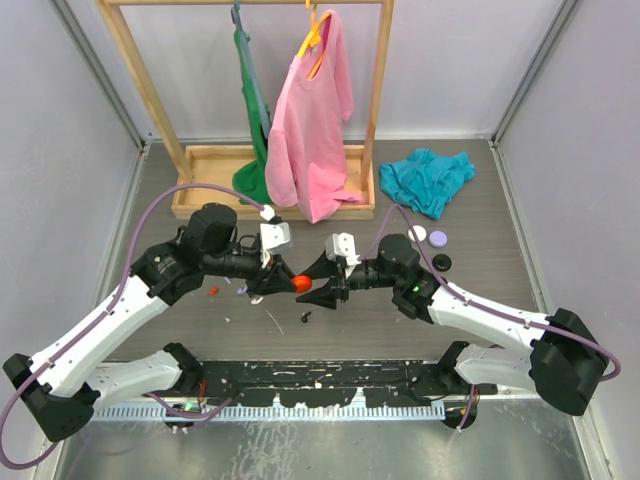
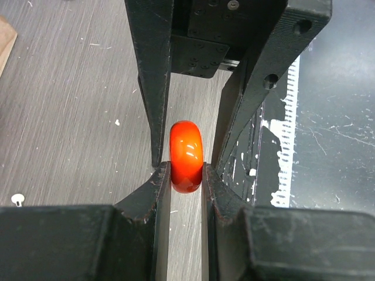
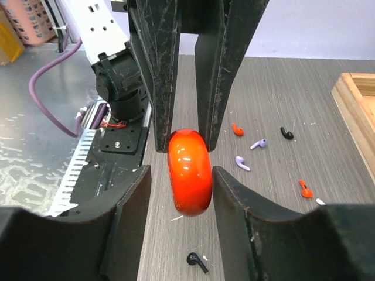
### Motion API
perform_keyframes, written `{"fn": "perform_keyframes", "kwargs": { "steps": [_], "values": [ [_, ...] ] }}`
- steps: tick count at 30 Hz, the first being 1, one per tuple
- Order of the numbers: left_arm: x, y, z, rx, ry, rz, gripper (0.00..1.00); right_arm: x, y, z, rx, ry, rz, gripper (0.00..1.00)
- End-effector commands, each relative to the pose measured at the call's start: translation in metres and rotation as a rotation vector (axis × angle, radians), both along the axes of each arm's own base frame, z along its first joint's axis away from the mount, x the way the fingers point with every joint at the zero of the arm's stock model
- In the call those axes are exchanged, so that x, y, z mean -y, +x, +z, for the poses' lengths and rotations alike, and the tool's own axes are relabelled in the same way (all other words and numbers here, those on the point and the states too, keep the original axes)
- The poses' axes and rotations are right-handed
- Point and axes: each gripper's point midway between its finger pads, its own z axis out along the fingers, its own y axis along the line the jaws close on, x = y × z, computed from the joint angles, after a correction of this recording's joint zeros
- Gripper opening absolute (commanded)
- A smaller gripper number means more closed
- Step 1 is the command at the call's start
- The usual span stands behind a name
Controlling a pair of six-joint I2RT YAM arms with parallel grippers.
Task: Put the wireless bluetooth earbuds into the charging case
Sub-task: Pick up the charging case at the center of the board.
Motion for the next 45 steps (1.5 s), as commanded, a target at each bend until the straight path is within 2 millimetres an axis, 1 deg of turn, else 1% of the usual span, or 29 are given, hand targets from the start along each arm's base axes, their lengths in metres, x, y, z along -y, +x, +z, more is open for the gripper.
{"fn": "perform_keyframes", "kwargs": {
  "steps": [1,5,11,14,22,26,27,28,29,31,34,37,42,44,45],
  "values": [
    [0.004,0.003,0.024,0.083,-0.049,-0.018,0.00,-0.004,-0.005,0.023,0.034,0.041,0.049,0.49],
    [0.002,0.001,0.026,0.099,-0.061,-0.016,0.00,-0.002,-0.004,0.020,0.041,0.039,0.043,0.48],
    [0.002,0.000,0.027,0.114,-0.077,-0.018,0.00,0.000,-0.003,0.020,0.046,0.047,0.034,0.51],
    [0.002,-0.001,0.026,0.111,-0.080,-0.019,0.00,0.001,-0.002,0.020,0.044,0.050,0.033,0.50],
    [0.003,0.000,0.021,0.093,-0.073,-0.021,0.00,0.002,-0.006,0.024,0.045,0.068,0.059,0.40],
    [0.004,-0.001,0.020,0.087,-0.076,-0.028,0.00,0.004,-0.007,0.025,0.045,0.082,0.068,0.29],
    [0.004,-0.001,0.020,0.088,-0.077,-0.026,0.02,0.004,-0.007,0.025,0.045,0.084,0.066,0.26],
    [0.004,0.000,0.021,0.090,-0.077,-0.019,0.04,0.005,-0.006,0.026,0.044,0.087,0.063,0.23],
    [0.003,0.001,0.021,0.092,-0.076,-0.008,0.09,0.005,-0.005,0.026,0.040,0.089,0.059,0.19],
    [0.002,0.004,0.021,0.094,-0.078,0.021,0.24,0.007,-0.003,0.028,0.041,0.100,0.047,0.13],
    [-0.001,0.013,0.022,0.090,-0.096,0.102,0.42,0.012,0.002,0.030,0.041,0.129,-0.004,0.08],
    [-0.002,0.020,0.024,0.076,-0.130,0.178,0.57,0.016,0.008,0.033,0.032,0.168,-0.063,0.05],
    [0.000,0.025,0.027,0.076,-0.245,0.250,0.71,0.022,0.012,0.039,0.005,0.232,-0.120,0.03],
    [-0.002,0.031,0.028,0.085,-0.282,0.295,0.74,0.024,0.013,0.039,-0.010,0.249,-0.133,0.02],
    [-0.002,0.034,0.031,0.093,-0.305,0.315,0.75,0.024,0.013,0.039,-0.014,0.258,-0.137,0.02]
  ]
}}
